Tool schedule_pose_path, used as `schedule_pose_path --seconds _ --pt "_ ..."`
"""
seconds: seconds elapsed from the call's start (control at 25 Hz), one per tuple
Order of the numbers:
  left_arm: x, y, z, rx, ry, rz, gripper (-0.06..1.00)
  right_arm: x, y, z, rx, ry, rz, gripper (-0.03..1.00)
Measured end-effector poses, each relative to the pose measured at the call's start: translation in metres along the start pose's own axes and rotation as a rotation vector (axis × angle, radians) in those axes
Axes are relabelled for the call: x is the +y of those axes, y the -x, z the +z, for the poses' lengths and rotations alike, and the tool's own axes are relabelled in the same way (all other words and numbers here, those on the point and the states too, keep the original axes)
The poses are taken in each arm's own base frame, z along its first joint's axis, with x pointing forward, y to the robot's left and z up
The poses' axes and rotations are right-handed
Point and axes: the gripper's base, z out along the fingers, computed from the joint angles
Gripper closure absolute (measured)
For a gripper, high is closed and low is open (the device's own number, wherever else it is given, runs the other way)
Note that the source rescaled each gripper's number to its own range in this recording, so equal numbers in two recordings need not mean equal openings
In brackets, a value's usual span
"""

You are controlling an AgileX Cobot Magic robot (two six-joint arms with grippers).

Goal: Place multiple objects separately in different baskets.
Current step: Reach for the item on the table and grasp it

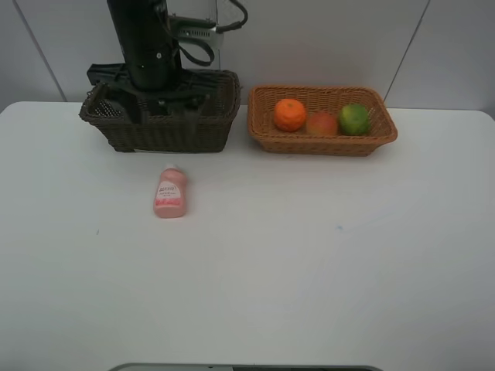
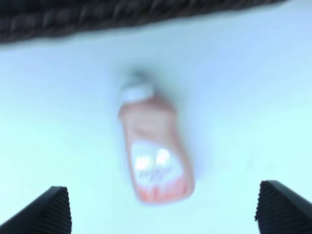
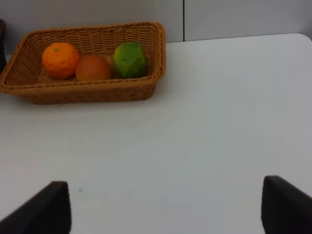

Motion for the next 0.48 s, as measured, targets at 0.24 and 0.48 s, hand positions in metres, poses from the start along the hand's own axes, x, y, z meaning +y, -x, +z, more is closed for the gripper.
schedule_pose_path --seconds 0.24,0.48 --pt "0.006 -0.022 0.021 0.073 0.034 -0.050 -0.04 0.000 0.000 0.000 0.000 0.000 0.000 0.36" --pt "0.006 -0.034 0.040 0.069 0.011 -0.077 -0.04 0.000 0.000 0.000 0.000 0.000 0.000 0.36"
